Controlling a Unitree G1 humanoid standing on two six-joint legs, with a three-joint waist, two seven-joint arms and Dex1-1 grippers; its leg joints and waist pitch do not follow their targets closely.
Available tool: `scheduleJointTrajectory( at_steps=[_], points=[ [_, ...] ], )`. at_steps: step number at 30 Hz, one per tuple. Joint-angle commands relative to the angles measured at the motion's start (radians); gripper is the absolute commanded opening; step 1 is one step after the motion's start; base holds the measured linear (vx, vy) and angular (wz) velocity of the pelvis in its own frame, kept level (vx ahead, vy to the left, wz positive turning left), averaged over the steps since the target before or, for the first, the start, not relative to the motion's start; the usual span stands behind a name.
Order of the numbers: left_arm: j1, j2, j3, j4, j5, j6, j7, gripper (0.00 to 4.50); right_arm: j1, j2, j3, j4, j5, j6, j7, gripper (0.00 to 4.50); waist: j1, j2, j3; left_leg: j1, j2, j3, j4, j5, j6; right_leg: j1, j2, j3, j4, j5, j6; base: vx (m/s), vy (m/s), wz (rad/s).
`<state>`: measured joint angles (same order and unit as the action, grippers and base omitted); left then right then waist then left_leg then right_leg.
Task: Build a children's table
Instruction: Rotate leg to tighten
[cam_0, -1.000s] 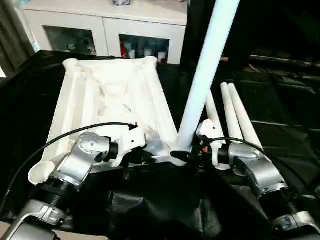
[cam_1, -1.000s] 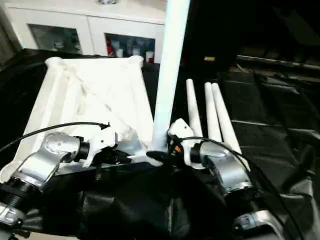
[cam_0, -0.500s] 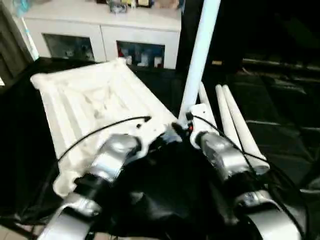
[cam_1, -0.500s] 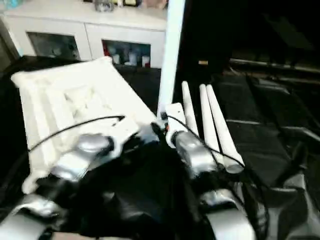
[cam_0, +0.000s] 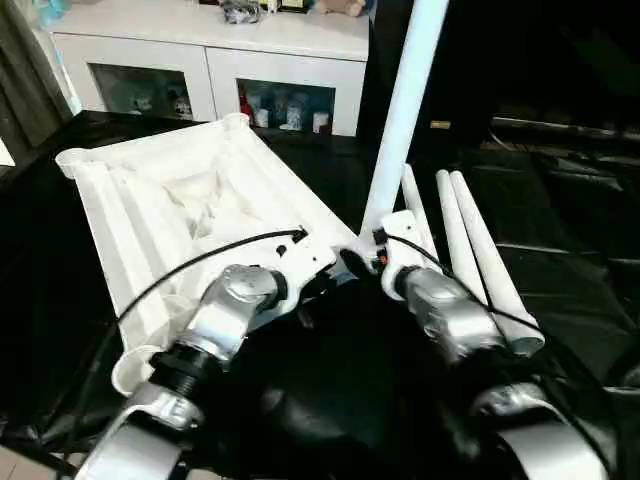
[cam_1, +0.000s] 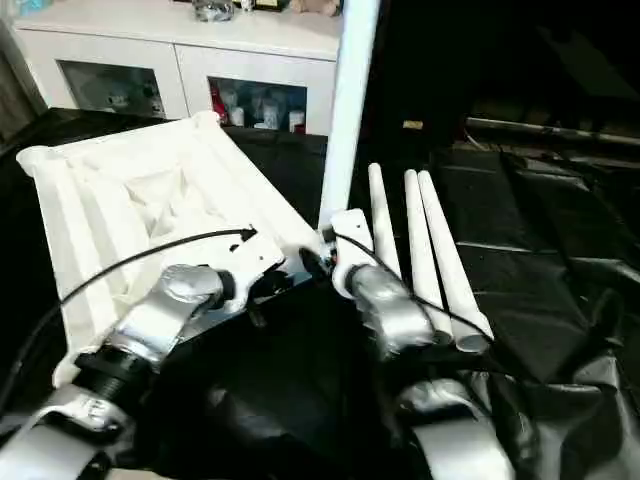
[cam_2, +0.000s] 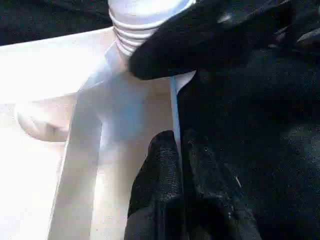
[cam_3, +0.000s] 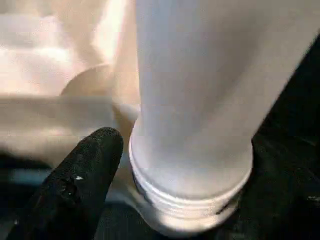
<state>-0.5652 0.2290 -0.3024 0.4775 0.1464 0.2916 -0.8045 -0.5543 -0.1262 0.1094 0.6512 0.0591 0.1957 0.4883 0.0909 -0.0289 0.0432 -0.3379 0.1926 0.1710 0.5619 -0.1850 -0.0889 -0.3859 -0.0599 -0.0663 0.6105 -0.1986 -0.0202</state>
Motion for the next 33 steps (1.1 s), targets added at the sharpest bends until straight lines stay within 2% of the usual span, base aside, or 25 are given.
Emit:
scheduleJointTrajectory(
  at_steps=[1, 2, 3, 5, 6, 9, 11, 13, 16, 20, 21, 26, 27, 33],
  points=[
    [0.016, 0.016, -0.019, -0.016, -0.026, -0.062, -0.061, 0.00, 0.032, -0.031, 0.067, -0.063, 0.003, 0.005, 0.132, 3.78, 0.006, -0.006, -0.050, -0.011, 0.037, -0.011, -0.060, -0.196, 0.044, 0.038, -0.088, 0.055, -0.092, -0.313, -0.116, 0.000, 0.000, 0.00],
    [0.018, 0.020, -0.020, -0.017, -0.027, -0.070, -0.068, 0.00, 0.036, -0.038, 0.069, -0.071, 0.001, 0.002, 0.145, 3.78, 0.009, -0.005, -0.053, -0.011, 0.038, -0.012, -0.059, -0.176, 0.046, 0.040, -0.088, 0.055, -0.088, -0.279, -0.123, 0.000, 0.000, 0.00],
    [0.026, 0.035, -0.018, -0.029, -0.037, -0.076, -0.097, 0.00, 0.050, -0.064, 0.074, -0.100, 0.006, 0.001, 0.185, 3.78, 0.009, -0.005, -0.055, -0.015, 0.038, -0.009, -0.055, -0.130, 0.057, 0.042, -0.085, 0.055, -0.077, -0.185, -0.148, 0.000, 0.000, 0.00],
    [0.038, 0.056, -0.016, -0.048, -0.056, -0.087, -0.144, 0.00, 0.067, -0.097, 0.078, -0.138, 0.015, 0.006, 0.239, 3.78, 0.010, -0.004, -0.058, -0.016, 0.038, -0.009, -0.052, -0.105, 0.064, 0.043, -0.083, 0.054, -0.070, -0.132, -0.163, 0.000, 0.000, 0.00],
    [0.057, 0.085, -0.017, -0.078, -0.086, -0.105, -0.213, 0.00, 0.084, -0.134, 0.079, -0.177, 0.031, 0.013, 0.298, 3.78, 0.011, -0.004, -0.060, -0.022, 0.036, -0.010, -0.049, -0.083, 0.074, 0.049, -0.082, 0.052, -0.063, -0.080, -0.175, 0.000, 0.000, 0.00],
    [0.078, 0.123, -0.017, -0.113, -0.115, -0.116, -0.281, 0.00, 0.109, -0.189, 0.087, -0.236, 0.057, 0.025, 0.386, 3.78, 0.009, 0.001, -0.058, -0.018, 0.039, -0.008, -0.047, -0.094, 0.087, 0.044, -0.082, 0.051, -0.061, -0.050, -0.205, 0.000, 0.000, 0.00],
    [0.088, 0.144, -0.015, -0.128, -0.129, -0.119, -0.311, 0.00, 0.122, -0.219, 0.092, -0.270, 0.075, 0.041, 0.437, 3.78, 0.007, -0.002, -0.057, -0.017, 0.040, -0.006, -0.046, -0.090, 0.095, 0.045, -0.080, 0.053, -0.058, -0.019, -0.218, 0.000, 0.000, 0.00],
    [0.093, 0.156, -0.010, -0.136, -0.138, -0.122, -0.328, 0.00, 0.128, -0.235, 0.095, -0.290, 0.084, 0.046, 0.464, 3.78, 0.010, -0.002, -0.055, -0.016, 0.040, -0.005, -0.047, -0.109, 0.096, 0.045, -0.082, 0.053, -0.061, -0.048, -0.219, 0.000, 0.000, 0.00],
    [0.102, 0.170, -0.002, -0.151, -0.153, -0.123, -0.351, 0.00, 0.137, -0.245, 0.088, -0.320, 0.104, 0.060, 0.506, 3.78, 0.011, -0.003, -0.053, -0.015, 0.040, -0.005, -0.049, -0.135, 0.078, 0.044, -0.082, 0.053, -0.067, -0.117, -0.205, 0.000, 0.000, 0.00],
    [0.113, 0.181, 0.004, -0.166, -0.159, -0.120, -0.366, 0.00, 0.144, -0.256, 0.094, -0.346, 0.127, 0.080, 0.548, 3.78, 0.012, -0.005, -0.053, -0.014, 0.041, -0.006, -0.049, -0.130, 0.071, 0.043, -0.083, 0.054, -0.066, -0.132, -0.197, 0.000, 0.000, 0.00],
    [0.116, 0.183, 0.005, -0.168, -0.159, -0.119, -0.367, 0.00, 0.147, -0.258, 0.098, -0.353, 0.131, 0.089, 0.556, 3.55, 0.013, -0.006, -0.055, -0.015, 0.041, -0.006, -0.048, -0.113, 0.075, 0.044, -0.081, 0.053, -0.062, -0.102, -0.200, 0.000, 0.000, 0.00],
    [0.122, 0.189, 0.003, -0.176, -0.165, -0.113, -0.372, 0.00, 0.155, -0.252, 0.103, -0.363, 0.138, 0.107, 0.564, 3.30, 0.015, -0.006, -0.057, -0.015, 0.039, -0.005, -0.045, -0.097, 0.079, 0.045, -0.082, 0.053, -0.059, -0.071, -0.210, 0.000, 0.000, 0.00],
    [0.123, 0.190, 0.002, -0.178, -0.166, -0.112, -0.373, 0.00, 0.156, -0.252, 0.105, -0.364, 0.139, 0.110, 0.565, 3.07, 0.015, -0.007, -0.056, -0.016, 0.038, -0.005, -0.045, -0.098, 0.080, 0.045, -0.082, 0.053, -0.060, -0.079, -0.206, 0.000, 0.000, 0.00],
    [0.128, 0.192, 0.004, -0.181, -0.163, -0.108, -0.374, 0.00, 0.166, -0.257, 0.112, -0.375, 0.139, 0.127, 0.575, 2.77, 0.016, -0.007, -0.054, -0.015, 0.038, -0.005, -0.046, -0.116, 0.068, 0.045, -0.082, 0.053, -0.065, -0.130, -0.189, 0.000, 0.000, 0.00]
  ],
)
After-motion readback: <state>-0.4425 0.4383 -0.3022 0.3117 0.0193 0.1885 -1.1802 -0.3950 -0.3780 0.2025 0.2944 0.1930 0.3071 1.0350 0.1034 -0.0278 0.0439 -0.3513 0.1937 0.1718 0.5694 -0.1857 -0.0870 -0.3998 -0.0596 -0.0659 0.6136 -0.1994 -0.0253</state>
